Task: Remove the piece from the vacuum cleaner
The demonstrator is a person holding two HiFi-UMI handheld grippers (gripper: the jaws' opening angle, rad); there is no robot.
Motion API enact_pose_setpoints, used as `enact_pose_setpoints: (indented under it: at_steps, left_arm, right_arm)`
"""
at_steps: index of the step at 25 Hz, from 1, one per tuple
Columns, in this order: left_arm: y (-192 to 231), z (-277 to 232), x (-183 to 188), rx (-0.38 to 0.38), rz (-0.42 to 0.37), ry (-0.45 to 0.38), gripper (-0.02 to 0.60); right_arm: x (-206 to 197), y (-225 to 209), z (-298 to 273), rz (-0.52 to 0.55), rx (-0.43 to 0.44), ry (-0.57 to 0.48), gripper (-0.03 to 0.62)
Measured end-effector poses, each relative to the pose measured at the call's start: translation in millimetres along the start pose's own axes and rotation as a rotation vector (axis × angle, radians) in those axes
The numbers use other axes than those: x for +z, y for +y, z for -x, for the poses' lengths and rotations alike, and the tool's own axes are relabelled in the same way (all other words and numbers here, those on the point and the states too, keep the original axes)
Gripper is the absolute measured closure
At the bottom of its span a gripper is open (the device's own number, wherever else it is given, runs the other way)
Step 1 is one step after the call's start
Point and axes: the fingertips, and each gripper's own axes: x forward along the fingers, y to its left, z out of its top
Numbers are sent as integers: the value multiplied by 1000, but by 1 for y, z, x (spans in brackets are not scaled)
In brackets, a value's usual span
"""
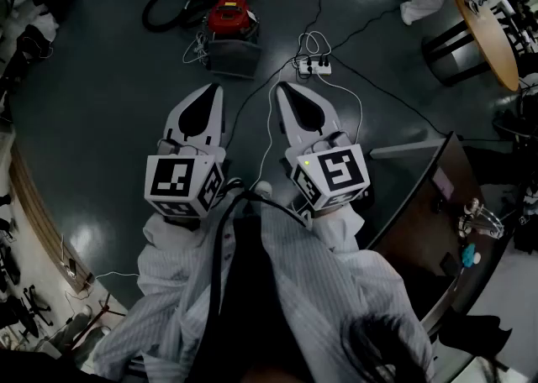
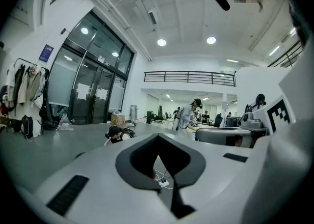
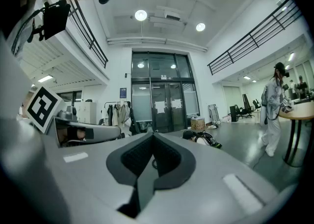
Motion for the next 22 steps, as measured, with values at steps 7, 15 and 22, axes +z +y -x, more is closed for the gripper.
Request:
enact_pose_setpoints:
  at_steps: [7,15,22]
  left_arm:
    - [2,-5,-2,-2,0,5,578]
    - [-2,-20,-5,2,1,7,578]
    - [-2,-44,-17,30,18,19,578]
  right_arm:
    - [-2,-4,-3,-5,-4,2,595]
    - [-6,-19,-4,-6,-17,6,595]
    - [-19,-47,-14,-22,-6,37,594]
